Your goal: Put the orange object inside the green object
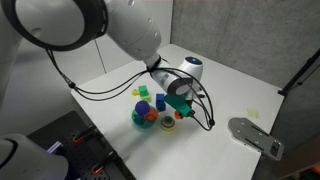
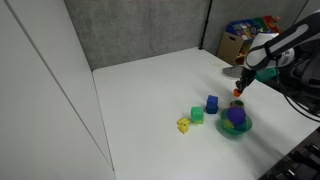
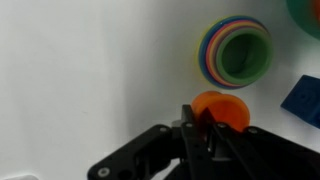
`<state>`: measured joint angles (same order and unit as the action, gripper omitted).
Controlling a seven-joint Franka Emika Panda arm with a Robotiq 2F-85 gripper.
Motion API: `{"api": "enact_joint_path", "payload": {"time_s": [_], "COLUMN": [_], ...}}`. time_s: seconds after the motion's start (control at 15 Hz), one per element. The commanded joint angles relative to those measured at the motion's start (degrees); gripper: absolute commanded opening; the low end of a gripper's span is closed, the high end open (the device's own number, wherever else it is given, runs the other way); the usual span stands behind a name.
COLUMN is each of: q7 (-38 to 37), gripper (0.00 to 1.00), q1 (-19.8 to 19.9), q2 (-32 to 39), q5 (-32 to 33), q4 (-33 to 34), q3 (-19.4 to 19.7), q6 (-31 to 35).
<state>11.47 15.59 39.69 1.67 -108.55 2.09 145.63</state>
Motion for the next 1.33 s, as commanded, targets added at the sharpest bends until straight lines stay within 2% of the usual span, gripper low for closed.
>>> {"api": "enact_joint_path", "payload": {"time_s": [0.0, 0.47, 1.2, 1.27], "q7": [1.0, 0.8, 2.4, 2.6], "gripper": [0.05, 0.05, 0.06, 0.35], "q1": [-0.7, -1.9, 0.0, 0.4], "q2": [-5.5, -7.0, -5.0, -5.0], "q5": [-1.0, -0.8, -1.9, -2.3], "q4": [-7.2, -11.5, -11.2, -11.1], "q3": [-0.4, 0.0, -0.9, -1.1], "q6": [2.2, 3.2, 4.3, 3.8]}}
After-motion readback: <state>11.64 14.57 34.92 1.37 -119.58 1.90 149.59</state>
